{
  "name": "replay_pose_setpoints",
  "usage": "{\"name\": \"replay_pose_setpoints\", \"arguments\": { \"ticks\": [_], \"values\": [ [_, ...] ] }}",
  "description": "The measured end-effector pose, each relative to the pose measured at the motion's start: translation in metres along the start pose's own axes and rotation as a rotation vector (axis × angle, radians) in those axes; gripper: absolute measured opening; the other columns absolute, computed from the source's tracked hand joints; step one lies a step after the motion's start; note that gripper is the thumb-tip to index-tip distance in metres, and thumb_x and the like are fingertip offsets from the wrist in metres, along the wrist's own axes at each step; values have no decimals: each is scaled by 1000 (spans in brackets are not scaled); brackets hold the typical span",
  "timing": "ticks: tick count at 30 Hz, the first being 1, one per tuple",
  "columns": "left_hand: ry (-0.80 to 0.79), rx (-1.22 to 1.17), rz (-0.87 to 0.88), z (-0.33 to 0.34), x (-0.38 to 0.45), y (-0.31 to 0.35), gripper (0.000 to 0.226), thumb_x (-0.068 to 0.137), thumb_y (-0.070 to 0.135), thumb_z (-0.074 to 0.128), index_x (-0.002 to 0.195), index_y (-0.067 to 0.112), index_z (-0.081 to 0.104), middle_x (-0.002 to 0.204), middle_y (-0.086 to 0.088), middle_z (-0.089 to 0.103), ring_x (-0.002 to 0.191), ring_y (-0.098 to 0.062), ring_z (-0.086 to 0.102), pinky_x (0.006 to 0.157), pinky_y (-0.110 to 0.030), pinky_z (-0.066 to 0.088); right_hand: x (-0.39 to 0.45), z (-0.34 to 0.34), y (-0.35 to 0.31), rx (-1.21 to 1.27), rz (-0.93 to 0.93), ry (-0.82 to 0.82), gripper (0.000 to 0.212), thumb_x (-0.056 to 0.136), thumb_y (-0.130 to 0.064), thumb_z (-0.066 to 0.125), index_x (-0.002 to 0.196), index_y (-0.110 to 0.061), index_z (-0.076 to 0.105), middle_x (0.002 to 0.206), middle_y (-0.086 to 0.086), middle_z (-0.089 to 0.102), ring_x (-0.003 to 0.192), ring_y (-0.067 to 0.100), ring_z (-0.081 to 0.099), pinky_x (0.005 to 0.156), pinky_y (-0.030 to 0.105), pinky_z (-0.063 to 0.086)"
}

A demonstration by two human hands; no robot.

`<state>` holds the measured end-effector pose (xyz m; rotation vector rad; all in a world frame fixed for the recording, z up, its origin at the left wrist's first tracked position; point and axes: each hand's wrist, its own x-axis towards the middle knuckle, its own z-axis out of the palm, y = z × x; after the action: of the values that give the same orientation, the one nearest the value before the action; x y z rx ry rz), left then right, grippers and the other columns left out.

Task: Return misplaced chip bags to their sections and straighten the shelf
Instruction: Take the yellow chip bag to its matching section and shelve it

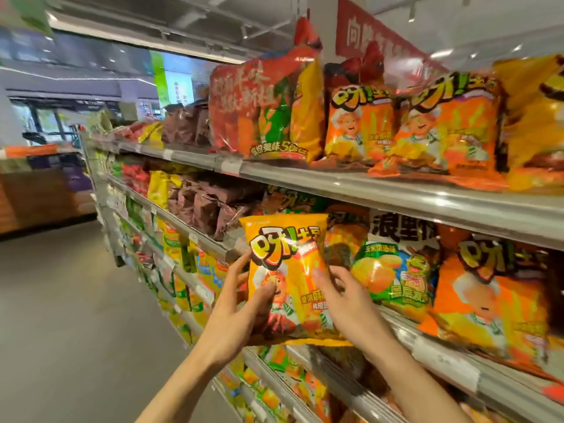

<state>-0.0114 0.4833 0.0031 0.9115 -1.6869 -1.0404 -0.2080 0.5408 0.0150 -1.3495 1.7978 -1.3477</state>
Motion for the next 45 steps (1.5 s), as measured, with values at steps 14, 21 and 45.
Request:
{"name": "replay_pose_setpoints", "arguments": {
  "ticks": [14, 21, 45],
  "values": [
    [-380, -220, 147, 25, 135, -51, 71, 81, 66, 67, 144, 54, 36, 153, 23, 39, 143, 0, 32, 119, -40, 30, 32, 16, -12, -264, 80, 514, 53, 93, -61, 48, 133, -27, 50, 98, -10, 62, 88, 6, 64, 78, 29, 51],
    [-403, -210, 168, 22, 154, -59, 65, 87, 56, 63, 142, 59, 28, 150, 28, 33, 138, 1, 30, 113, -36, 33, 45, -9, 5, -805, 197, 848, 71, 92, -60, 47, 148, -16, 36, 153, 15, 29, 143, 32, 26, 115, 45, 28],
    [-342, -202, 162, -14, 167, -76, 90, 68, 84, 59, 147, 51, 31, 149, 26, 38, 137, -1, 35, 109, -35, 34, 76, 12, -12, -825, 155, 795, 98, 78, -71, 60, 152, -18, 23, 148, 6, 36, 137, 27, 37, 108, 47, 37]
  ]
}}
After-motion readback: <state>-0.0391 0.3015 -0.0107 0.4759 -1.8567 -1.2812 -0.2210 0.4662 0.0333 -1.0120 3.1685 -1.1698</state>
